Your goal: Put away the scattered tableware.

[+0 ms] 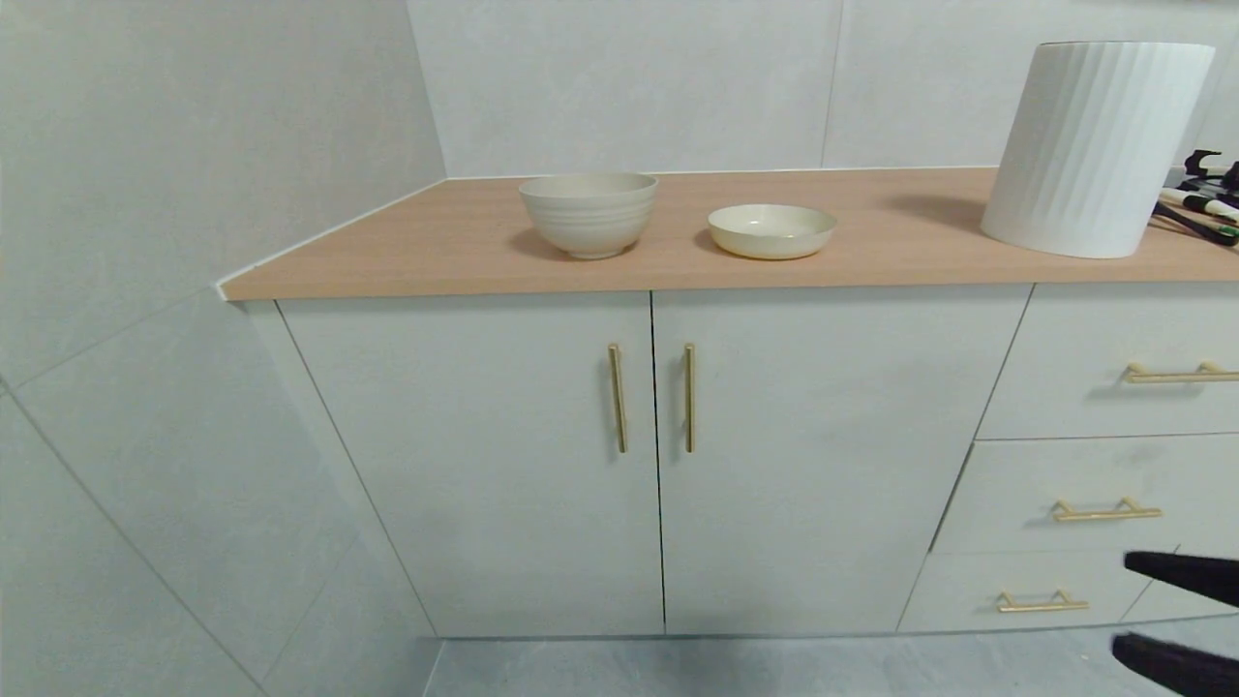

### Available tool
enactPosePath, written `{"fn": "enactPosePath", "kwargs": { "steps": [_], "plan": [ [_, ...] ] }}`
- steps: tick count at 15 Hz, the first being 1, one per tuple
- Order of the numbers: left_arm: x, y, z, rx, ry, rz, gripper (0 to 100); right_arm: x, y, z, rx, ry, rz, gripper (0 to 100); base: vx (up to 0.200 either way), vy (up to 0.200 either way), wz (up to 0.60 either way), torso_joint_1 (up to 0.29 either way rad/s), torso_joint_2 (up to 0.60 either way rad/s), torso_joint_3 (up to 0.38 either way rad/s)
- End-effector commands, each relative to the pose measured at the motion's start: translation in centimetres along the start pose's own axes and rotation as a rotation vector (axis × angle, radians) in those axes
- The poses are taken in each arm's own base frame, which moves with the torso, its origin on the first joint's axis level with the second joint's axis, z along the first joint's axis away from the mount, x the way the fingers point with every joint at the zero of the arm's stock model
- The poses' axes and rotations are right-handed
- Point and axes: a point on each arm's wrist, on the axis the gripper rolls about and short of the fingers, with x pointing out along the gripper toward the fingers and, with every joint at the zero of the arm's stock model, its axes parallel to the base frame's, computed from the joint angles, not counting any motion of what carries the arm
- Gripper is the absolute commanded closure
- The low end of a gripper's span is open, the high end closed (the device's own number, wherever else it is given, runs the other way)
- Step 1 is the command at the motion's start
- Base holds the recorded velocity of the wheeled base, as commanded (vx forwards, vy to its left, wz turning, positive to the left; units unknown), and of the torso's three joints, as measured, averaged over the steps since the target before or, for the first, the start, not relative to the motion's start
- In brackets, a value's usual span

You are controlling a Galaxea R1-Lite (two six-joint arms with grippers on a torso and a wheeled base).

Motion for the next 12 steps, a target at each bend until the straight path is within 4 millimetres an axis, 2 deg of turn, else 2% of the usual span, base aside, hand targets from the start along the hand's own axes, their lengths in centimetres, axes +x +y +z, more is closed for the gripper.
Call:
{"fn": "enactPosePath", "kwargs": {
  "steps": [1,2,3,7,12],
  "plan": [
    [0.0,0.0,0.0,0.000,-0.001,0.000,0,10.5,-2.4,3.8,0.003,0.092,0.112,0,0.000,0.000,0.00,0.000,0.00,0.000],
    [0.0,0.0,0.0,0.000,-0.001,0.000,0,11.8,-2.4,4.3,0.007,0.093,0.126,0,0.000,0.000,0.00,0.000,0.00,0.000],
    [0.0,0.0,0.0,0.000,-0.001,0.000,0,14.1,-2.3,5.2,0.018,0.105,0.135,0,0.000,0.000,0.00,0.000,0.00,0.000],
    [0.0,0.0,0.0,0.000,-0.001,0.000,0,20.6,-1.9,5.9,0.002,0.143,0.180,0,0.000,0.000,0.00,0.000,0.00,0.000],
    [0.0,0.0,0.0,-0.002,0.001,0.000,0,25.7,-1.8,4.3,-0.020,0.109,0.156,0,0.000,0.000,0.00,0.000,0.00,0.000]
  ]
}}
